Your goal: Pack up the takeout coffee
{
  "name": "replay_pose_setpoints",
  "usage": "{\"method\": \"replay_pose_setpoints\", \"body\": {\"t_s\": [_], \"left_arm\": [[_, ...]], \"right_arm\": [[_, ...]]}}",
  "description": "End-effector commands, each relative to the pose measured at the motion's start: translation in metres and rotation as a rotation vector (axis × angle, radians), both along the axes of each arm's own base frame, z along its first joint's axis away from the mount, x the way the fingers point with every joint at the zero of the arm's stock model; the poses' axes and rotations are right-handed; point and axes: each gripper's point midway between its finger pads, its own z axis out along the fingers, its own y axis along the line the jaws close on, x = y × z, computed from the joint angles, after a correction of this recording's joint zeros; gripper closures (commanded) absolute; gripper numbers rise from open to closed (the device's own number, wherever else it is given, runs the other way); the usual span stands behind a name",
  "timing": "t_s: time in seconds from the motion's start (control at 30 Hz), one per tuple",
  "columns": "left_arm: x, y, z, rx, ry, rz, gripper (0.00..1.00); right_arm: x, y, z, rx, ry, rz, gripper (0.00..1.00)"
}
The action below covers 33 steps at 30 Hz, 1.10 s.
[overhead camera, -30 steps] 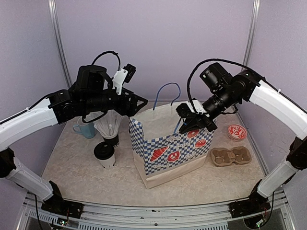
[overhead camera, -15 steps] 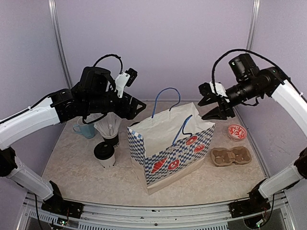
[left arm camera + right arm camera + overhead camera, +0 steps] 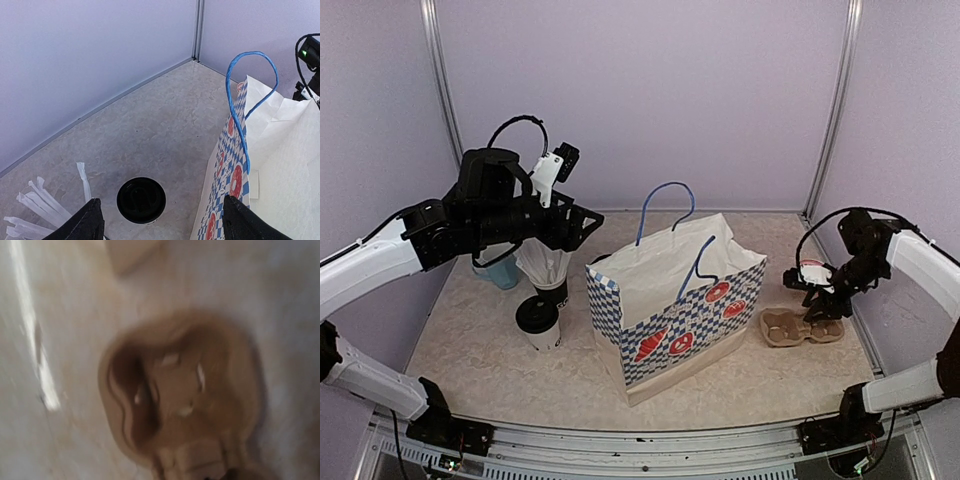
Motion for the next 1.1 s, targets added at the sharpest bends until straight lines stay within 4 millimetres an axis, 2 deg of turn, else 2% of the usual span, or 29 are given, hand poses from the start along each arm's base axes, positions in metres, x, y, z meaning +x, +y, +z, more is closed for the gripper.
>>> {"method": "replay_pose_setpoints", "body": {"t_s": [0.0, 0.23, 0.43, 1.07], "left_arm": [[0.0, 0.003, 0.007, -0.033, -0.034, -0.014, 0.2], [0.001, 0.003, -0.001, -0.015, -0.032, -0.034, 0.2], [0.001, 0.003, -0.004, -0.012, -0.03, -0.038, 0.2], [0.005, 0.0, -0.015, 0.001, -0.01, -0.047, 0.2]], "right_arm": [[0.006, -0.029, -0.021, -0.174, -0.09, 0.052, 0.64], [0.014, -0.04, -0.046, -0.252, -0.082, 0.087, 0.56], [0.026, -0.041, -0.057, -0.259, -0.052, 0.1, 0.57], [0.035, -0.044, -0.086, -0.274, 0.036, 0.102, 0.57]]}}
